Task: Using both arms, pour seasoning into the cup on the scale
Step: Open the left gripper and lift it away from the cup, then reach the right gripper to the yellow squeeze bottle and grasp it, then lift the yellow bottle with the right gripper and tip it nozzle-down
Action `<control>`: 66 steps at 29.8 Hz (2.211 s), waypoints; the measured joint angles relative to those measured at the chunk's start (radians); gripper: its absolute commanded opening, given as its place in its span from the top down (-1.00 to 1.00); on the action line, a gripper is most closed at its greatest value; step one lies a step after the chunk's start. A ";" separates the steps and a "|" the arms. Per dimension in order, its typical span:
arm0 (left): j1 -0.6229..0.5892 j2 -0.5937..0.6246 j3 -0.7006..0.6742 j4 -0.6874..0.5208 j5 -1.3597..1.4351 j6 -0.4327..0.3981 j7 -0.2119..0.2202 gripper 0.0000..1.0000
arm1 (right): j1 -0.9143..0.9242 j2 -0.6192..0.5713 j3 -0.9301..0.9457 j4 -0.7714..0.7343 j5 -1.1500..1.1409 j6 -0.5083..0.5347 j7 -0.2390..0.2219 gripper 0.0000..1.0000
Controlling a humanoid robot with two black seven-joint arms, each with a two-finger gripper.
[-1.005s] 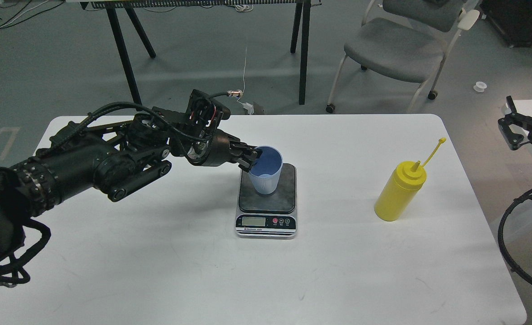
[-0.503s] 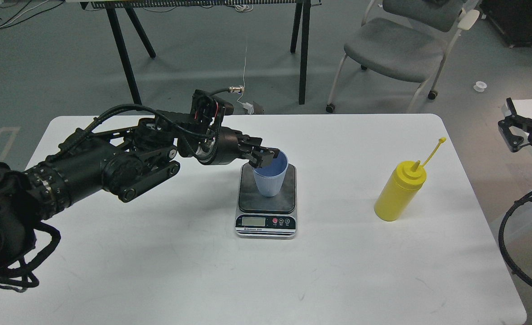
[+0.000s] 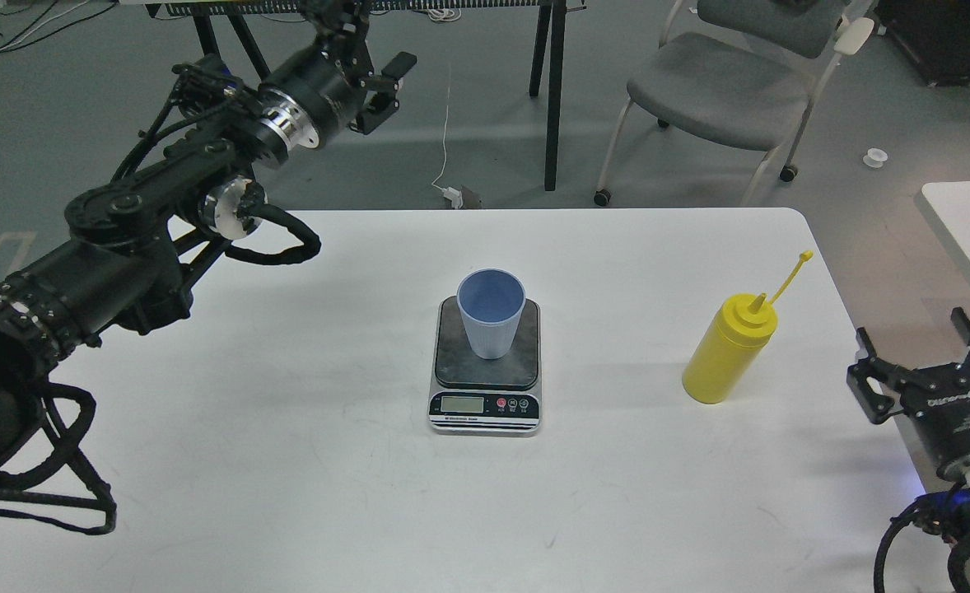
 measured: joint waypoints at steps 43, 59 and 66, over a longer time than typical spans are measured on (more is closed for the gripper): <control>0.032 0.033 -0.186 0.035 -0.150 -0.061 0.007 -0.99 | 0.273 0.426 -0.078 -0.348 -0.155 0.000 0.003 -0.79; 0.032 0.033 -0.186 0.035 -0.148 -0.056 0.007 -0.99 | 0.376 0.452 -0.071 -0.414 -0.189 0.000 0.034 0.18; 0.037 0.040 -0.198 0.033 -0.156 -0.064 0.002 -0.99 | 0.498 0.295 -0.062 -0.372 -0.332 0.000 0.051 0.23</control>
